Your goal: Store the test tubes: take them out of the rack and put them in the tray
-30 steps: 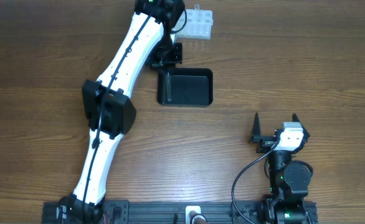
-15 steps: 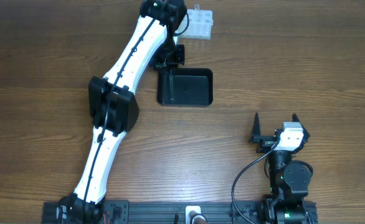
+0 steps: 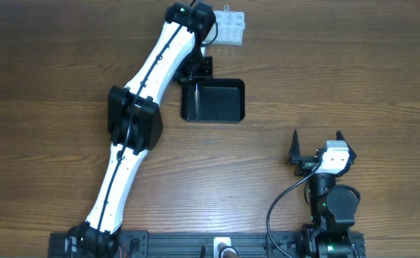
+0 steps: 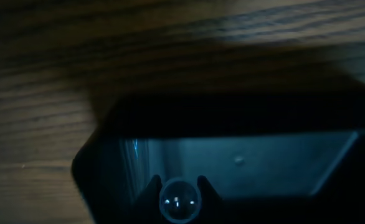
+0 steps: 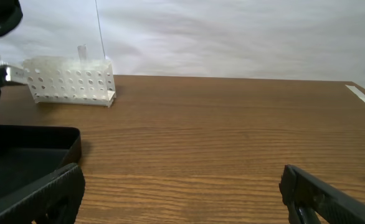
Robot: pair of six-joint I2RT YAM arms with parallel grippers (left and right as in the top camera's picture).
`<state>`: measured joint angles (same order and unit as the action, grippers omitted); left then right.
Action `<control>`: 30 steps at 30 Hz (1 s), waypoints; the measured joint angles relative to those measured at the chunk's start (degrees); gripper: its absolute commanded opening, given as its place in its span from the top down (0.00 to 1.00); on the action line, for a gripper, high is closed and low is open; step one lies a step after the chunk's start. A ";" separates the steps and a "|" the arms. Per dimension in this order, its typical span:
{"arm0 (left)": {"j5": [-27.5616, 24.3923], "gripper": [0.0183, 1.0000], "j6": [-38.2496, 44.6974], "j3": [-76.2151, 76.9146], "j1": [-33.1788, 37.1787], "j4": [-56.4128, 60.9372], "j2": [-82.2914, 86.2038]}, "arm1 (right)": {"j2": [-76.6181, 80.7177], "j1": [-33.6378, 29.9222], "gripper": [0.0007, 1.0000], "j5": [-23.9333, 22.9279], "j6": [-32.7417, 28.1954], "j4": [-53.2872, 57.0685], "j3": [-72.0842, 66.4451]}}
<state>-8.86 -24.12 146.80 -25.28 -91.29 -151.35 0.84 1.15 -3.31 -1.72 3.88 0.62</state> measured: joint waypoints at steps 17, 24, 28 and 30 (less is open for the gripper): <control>-0.20 0.88 0.00 0.00 0.00 0.90 -2.84 | 0.00 0.00 0.01 0.00 0.00 0.00 0.00; -0.20 0.75 -0.13 0.00 0.00 1.77 -3.06 | 0.00 0.00 0.01 0.00 0.00 0.00 0.00; -0.22 0.74 -0.22 1.03 0.00 1.60 -3.19 | 0.00 0.00 0.01 0.00 0.00 0.00 0.00; -0.22 0.73 -0.22 2.82 0.00 1.49 -3.34 | 0.00 0.00 0.01 0.00 0.02 0.00 0.00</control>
<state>-9.08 -24.34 149.62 -25.28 -89.80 -154.69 0.84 1.15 -3.31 -1.69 3.88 0.62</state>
